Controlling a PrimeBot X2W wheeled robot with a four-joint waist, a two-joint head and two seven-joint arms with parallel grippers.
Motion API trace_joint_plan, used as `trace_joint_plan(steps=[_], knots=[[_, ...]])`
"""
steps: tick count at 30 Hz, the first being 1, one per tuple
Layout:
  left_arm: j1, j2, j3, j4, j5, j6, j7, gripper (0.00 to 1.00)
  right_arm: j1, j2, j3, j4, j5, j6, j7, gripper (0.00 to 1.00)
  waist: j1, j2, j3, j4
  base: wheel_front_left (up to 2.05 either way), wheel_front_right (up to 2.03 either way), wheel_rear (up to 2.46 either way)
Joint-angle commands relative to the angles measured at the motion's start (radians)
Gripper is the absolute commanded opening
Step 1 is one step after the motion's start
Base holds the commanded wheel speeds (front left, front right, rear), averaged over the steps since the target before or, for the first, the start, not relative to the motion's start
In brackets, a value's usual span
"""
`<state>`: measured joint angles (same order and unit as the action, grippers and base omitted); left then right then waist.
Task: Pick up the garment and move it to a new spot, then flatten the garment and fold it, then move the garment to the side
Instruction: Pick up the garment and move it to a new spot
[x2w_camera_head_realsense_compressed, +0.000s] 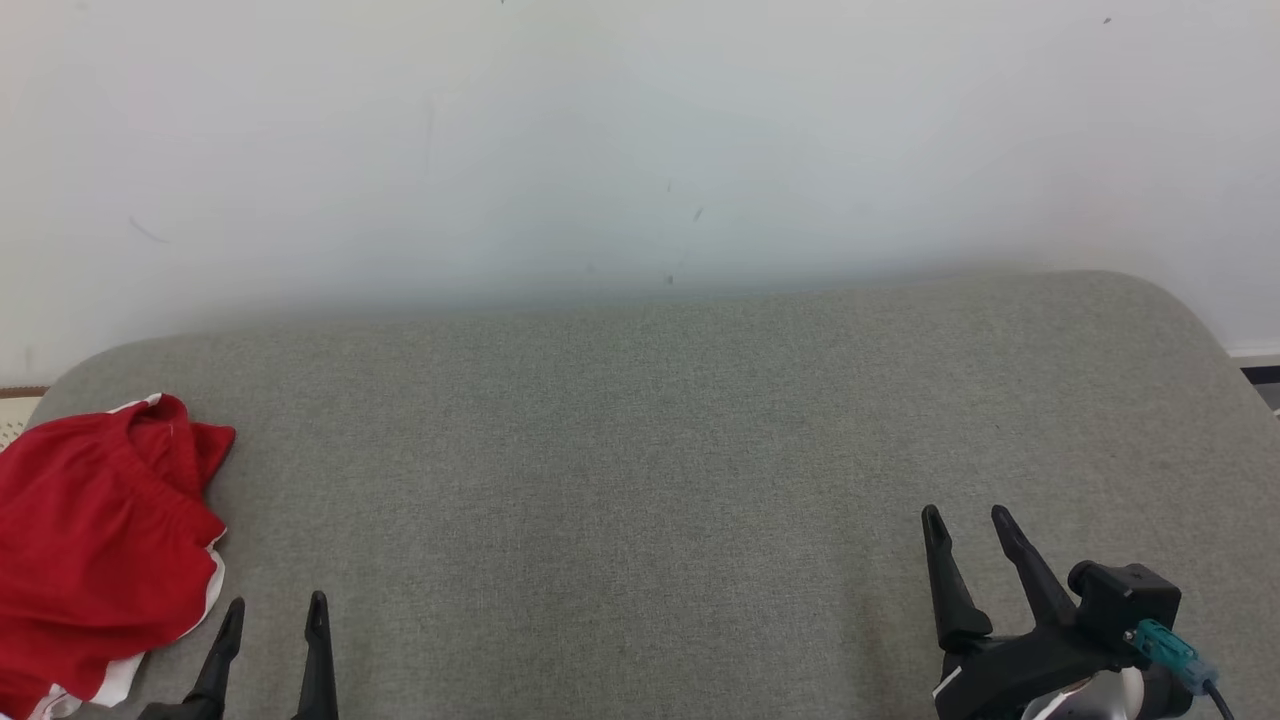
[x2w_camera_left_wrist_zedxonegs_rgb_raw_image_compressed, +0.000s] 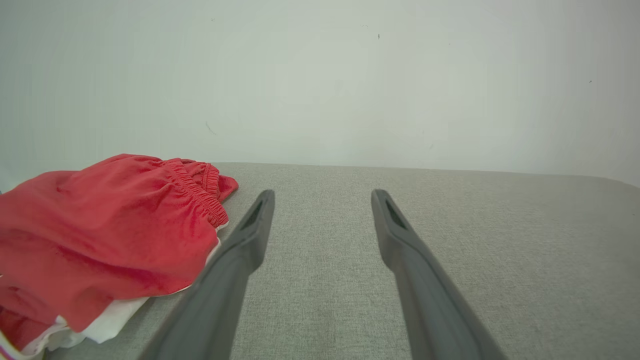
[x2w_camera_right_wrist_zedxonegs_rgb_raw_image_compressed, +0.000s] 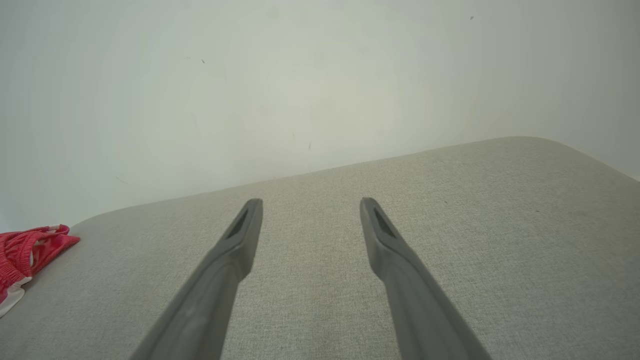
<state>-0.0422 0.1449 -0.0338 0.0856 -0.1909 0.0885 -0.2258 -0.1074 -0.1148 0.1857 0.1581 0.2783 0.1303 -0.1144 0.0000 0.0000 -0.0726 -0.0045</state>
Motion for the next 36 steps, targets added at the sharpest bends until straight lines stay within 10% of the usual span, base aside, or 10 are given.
trace_joint_plan(steps=[1, 36], knots=[[0.01, 0.008, 0.001, -0.009, 0.023, 0.001, -0.011, 1.0, 0.009, -0.003, 0.007, -0.007, -0.022, 0.001, -0.005, 1.0, 0.0, 0.0, 0.0, 0.001, 0.0, 0.0, 0.0], [0.012, 0.03, 0.029, -0.034, 0.004, 0.026, -0.004, 1.0, 0.003, -0.019, 0.07, 0.026, 0.005, 0.001, -0.037, 1.0, 0.0, 0.0, 0.008, 0.238, 0.0, 0.0, 0.0]])
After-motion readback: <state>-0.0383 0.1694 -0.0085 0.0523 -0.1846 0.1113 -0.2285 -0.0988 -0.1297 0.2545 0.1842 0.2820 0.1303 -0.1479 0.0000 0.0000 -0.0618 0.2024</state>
